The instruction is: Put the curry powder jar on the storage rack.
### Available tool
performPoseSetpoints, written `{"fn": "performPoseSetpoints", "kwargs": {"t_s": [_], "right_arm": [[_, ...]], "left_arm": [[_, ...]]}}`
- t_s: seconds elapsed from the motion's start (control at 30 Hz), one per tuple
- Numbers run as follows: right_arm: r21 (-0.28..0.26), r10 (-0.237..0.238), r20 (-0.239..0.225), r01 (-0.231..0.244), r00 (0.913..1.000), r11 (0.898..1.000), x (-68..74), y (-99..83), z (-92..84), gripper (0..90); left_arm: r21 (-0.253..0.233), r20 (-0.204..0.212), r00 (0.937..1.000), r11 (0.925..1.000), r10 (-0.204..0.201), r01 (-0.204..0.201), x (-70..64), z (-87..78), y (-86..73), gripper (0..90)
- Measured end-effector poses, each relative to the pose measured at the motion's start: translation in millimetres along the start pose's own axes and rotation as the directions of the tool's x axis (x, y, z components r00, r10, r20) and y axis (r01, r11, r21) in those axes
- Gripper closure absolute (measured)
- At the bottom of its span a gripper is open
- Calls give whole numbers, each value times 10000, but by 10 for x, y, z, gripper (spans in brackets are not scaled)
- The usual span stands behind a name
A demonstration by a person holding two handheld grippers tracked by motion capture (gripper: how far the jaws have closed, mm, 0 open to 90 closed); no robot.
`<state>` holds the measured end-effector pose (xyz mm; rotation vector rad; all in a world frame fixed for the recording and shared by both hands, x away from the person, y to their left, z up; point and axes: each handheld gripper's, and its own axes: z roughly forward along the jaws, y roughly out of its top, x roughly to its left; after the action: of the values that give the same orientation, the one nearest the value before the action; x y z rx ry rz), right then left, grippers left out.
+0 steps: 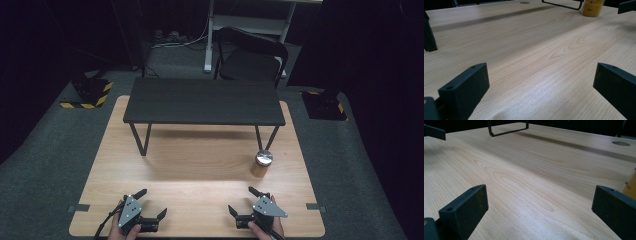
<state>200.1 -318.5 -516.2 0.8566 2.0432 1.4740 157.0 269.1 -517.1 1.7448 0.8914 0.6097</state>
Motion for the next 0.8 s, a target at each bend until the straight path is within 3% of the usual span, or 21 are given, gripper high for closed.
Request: {"fn": "performPoseSetpoints", "kwargs": {"t_s": [0.5, 0.8], "right_arm": [[-36, -76, -44, 76, 10000, 10000, -8, -4, 5, 1], [-550, 83, 15, -82, 10000, 9985, -35, -11, -57, 1]], "left_arm": [[53, -10, 10000, 10000, 22, -22, -2, 2, 9, 5], [115, 4, 10000, 9999, -42, 42, 7, 6, 20, 5]]}}
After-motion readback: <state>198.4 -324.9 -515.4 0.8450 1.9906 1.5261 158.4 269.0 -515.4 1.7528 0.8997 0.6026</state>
